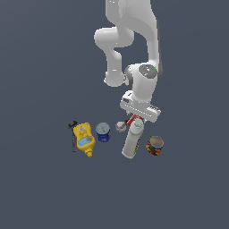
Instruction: Pick up a designated object from a clutter of objects.
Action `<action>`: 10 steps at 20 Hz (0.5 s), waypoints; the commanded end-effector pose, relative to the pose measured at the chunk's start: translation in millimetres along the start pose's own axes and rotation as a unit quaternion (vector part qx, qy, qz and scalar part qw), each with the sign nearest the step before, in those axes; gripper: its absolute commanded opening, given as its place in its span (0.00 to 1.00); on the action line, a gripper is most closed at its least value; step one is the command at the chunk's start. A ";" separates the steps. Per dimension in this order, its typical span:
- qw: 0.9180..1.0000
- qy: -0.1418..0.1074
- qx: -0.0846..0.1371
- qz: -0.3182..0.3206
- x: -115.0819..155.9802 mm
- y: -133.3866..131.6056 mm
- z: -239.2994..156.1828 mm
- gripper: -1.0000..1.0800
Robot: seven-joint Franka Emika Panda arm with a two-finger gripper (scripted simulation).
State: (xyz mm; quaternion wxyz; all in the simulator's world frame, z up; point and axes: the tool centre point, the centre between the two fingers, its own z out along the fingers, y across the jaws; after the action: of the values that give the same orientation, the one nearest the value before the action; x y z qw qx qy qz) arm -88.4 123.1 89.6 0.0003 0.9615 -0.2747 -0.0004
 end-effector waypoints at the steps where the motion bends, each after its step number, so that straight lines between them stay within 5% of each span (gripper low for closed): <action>1: 1.000 0.000 0.000 0.000 0.2 0.0 0.1 0.96; 10: 1.000 0.000 0.000 0.001 -0.9 0.5 26.0 0.96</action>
State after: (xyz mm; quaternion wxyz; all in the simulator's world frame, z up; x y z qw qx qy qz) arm -88.9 123.2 70.3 -0.0001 0.9614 -0.2753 0.0001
